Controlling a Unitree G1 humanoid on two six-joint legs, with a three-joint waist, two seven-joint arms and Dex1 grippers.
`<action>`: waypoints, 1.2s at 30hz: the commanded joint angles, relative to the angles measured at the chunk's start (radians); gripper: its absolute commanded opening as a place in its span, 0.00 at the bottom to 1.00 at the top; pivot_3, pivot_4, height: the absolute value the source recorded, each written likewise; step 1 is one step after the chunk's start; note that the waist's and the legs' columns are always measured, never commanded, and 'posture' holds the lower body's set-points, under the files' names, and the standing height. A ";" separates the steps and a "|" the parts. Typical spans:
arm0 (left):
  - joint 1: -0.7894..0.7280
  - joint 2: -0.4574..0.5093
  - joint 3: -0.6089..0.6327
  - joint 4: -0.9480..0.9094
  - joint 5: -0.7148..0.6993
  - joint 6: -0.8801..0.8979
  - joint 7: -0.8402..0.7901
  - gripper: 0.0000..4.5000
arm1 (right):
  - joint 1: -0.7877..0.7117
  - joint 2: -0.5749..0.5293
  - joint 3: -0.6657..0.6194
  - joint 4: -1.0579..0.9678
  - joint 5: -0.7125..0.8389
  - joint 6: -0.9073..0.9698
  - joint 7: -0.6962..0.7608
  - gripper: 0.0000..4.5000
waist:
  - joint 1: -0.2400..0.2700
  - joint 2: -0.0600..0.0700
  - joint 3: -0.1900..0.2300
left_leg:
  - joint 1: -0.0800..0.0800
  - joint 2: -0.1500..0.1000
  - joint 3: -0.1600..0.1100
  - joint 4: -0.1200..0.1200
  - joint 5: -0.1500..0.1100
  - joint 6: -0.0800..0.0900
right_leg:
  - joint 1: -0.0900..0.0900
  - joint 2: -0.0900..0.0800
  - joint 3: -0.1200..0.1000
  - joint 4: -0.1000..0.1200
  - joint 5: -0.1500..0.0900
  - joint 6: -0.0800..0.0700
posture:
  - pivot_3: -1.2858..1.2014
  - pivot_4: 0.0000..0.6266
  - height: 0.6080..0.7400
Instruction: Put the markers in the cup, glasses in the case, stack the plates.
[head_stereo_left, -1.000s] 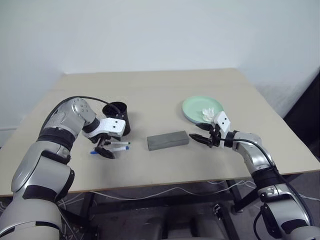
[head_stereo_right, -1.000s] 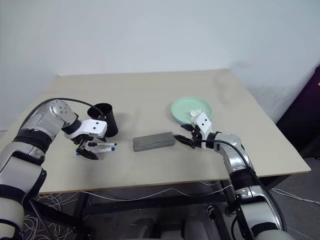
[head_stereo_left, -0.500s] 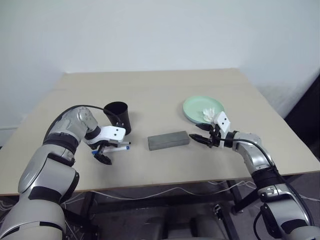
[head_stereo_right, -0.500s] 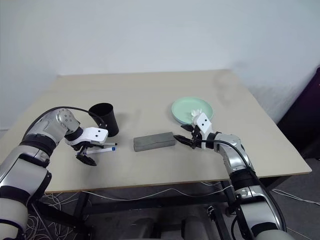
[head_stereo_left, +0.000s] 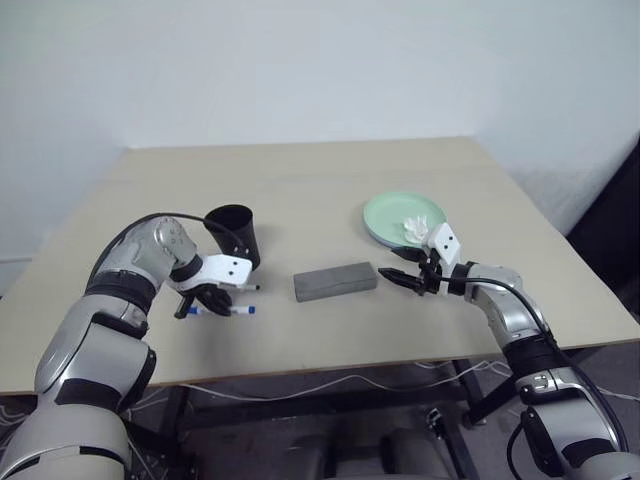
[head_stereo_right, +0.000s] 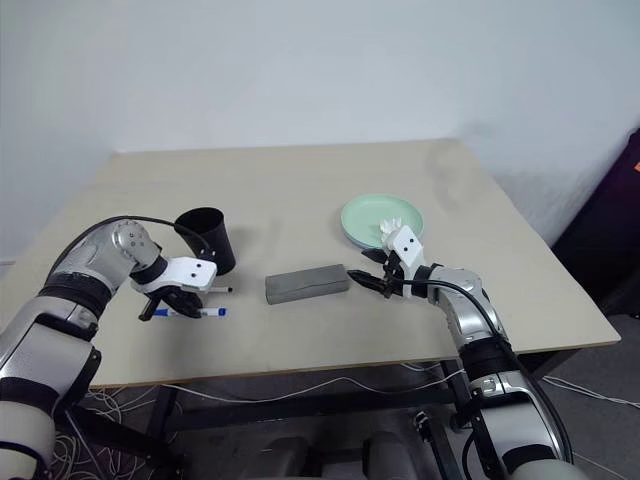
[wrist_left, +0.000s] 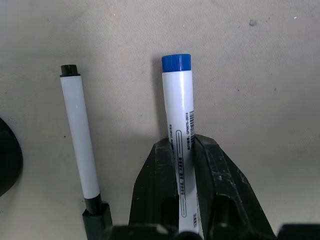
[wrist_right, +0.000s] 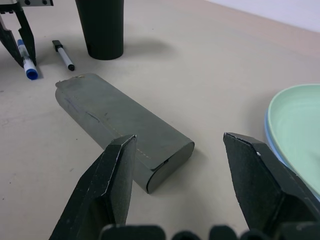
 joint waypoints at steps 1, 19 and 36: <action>0.044 0.006 -0.008 -0.006 0.016 0.001 -0.030 0.02 | -0.043 0.000 -0.012 -0.013 -0.002 -0.023 0.004 0.67 | 0.000 0.001 -0.001 | 0.000 0.000 0.000 0.000 0.000 0.000 | 0.000 0.000 0.000 0.000 0.000 0.000 | 0.52 0.00 1.00; 0.001 -0.095 0.425 -0.506 -0.604 0.561 0.068 0.02 | -0.029 -0.012 -0.010 -0.036 0.001 -0.015 0.017 0.67 | 0.002 0.000 -0.001 | -0.002 -0.001 -0.003 0.002 0.000 0.000 | 0.000 -0.001 -0.002 -0.001 0.000 0.000 | 0.52 0.00 1.00; 0.193 -0.265 0.713 -0.639 -0.545 0.402 0.927 0.02 | -0.064 -0.036 0.001 -0.030 -0.001 0.010 0.065 0.67 | 0.003 0.001 -0.001 | 0.001 -0.001 -0.001 -0.002 0.001 -0.002 | 0.001 0.000 0.000 -0.002 0.004 -0.004 | 0.52 0.00 1.00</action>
